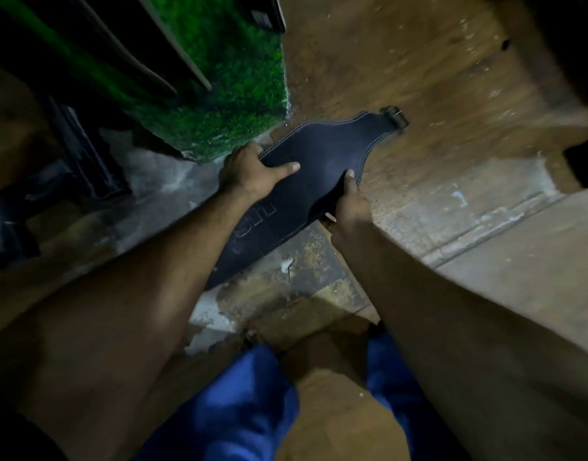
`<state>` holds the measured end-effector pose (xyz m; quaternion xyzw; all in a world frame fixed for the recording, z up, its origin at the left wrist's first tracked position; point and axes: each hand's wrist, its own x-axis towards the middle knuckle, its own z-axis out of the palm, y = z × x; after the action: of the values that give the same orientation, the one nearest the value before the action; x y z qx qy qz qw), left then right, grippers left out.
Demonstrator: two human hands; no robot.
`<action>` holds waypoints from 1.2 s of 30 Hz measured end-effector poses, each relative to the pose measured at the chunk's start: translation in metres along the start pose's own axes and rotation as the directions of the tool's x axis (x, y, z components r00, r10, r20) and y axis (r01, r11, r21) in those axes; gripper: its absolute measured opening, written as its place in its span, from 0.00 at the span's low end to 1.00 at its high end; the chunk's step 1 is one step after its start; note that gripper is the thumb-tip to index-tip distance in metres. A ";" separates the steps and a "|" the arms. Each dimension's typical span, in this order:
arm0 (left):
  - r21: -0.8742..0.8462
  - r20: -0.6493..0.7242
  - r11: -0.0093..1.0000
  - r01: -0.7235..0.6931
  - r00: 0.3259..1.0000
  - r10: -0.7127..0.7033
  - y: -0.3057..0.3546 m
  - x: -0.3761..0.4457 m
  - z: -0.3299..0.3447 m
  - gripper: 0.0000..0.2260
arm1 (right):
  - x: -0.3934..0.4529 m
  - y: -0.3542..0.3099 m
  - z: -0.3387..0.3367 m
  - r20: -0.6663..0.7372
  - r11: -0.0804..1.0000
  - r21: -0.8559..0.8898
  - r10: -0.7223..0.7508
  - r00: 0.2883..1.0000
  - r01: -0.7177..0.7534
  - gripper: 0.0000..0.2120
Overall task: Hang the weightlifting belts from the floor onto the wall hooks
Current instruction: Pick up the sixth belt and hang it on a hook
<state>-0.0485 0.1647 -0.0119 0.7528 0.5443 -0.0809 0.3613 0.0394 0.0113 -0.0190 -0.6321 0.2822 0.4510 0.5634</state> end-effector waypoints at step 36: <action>-0.706 -0.593 0.448 -0.549 0.804 0.051 0.340 -0.566 -0.462 0.12 | -0.708 -0.363 -0.069 0.781 0.746 0.033 -0.434 0.448 0.665 0.29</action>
<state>-0.0985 -0.0240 0.7704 0.5547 0.4344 0.4591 0.5411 0.0637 -0.0877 0.7733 -0.5170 -0.2649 0.4933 0.6475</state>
